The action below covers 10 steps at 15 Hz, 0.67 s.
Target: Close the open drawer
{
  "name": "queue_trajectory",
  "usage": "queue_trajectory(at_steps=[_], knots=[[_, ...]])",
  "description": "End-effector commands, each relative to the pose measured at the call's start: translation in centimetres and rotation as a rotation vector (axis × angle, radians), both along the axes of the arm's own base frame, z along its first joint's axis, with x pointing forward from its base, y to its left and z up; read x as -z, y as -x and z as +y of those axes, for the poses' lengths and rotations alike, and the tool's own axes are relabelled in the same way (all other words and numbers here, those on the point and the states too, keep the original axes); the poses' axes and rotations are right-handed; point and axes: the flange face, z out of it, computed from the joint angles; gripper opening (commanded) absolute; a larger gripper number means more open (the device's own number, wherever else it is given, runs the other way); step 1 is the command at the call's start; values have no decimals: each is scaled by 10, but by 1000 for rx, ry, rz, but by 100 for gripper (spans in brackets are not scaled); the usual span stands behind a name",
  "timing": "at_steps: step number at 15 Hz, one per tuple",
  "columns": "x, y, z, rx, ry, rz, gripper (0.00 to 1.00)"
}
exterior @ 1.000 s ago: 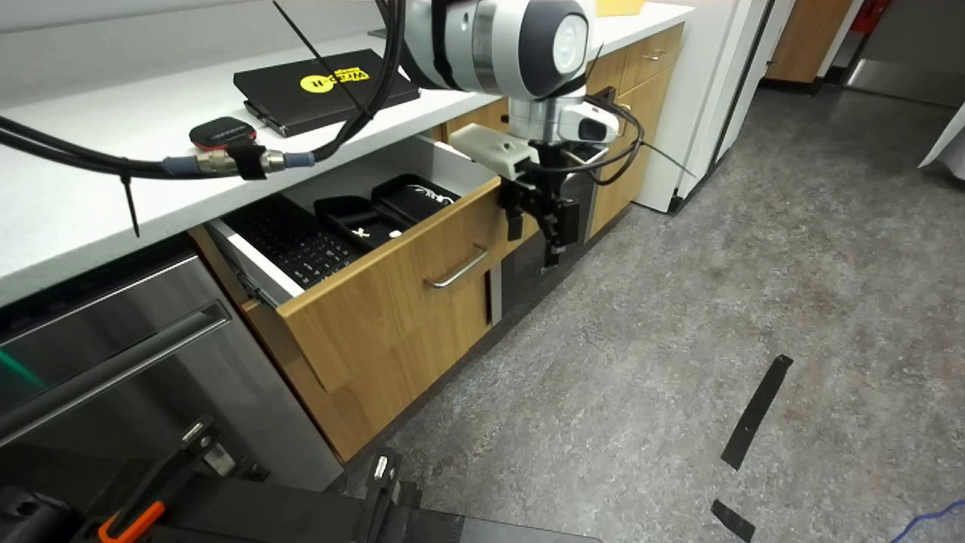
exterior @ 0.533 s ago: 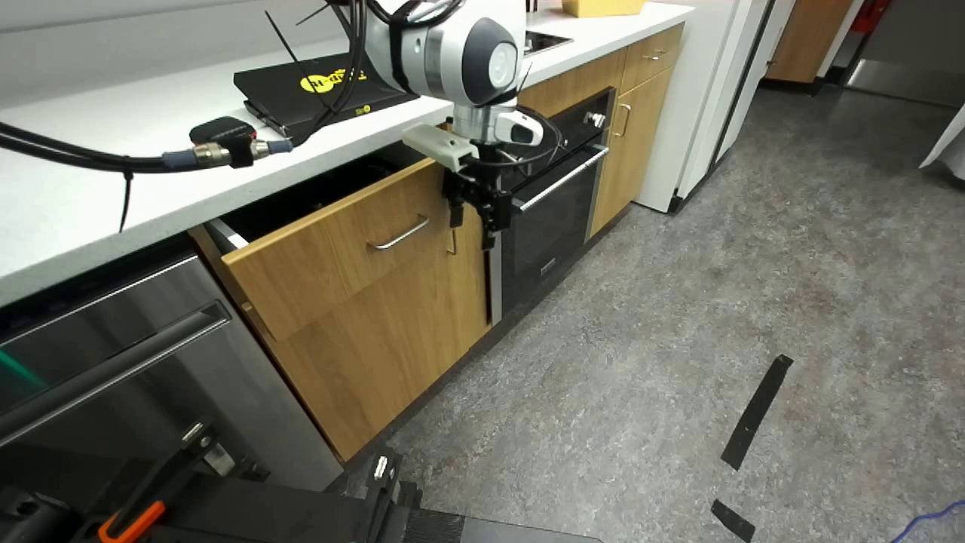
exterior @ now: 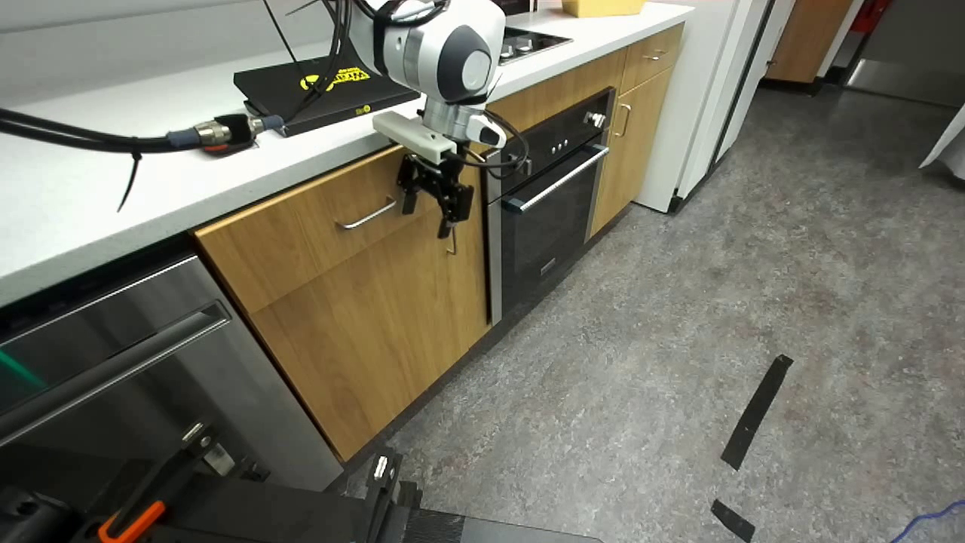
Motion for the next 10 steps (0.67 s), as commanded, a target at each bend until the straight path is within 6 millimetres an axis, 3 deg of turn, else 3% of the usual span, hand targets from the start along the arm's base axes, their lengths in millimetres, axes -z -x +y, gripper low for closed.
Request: queue_trajectory(at_steps=[1, 5, 6, 10], knots=[[-17, -8, 24, -126, -137, -8, 100], [-27, -10, 17, -149, -78, -20, 100], [-11, -8, 11, -129, -66, -32, 100], [-10, -8, 10, -129, -64, -30, 100]])
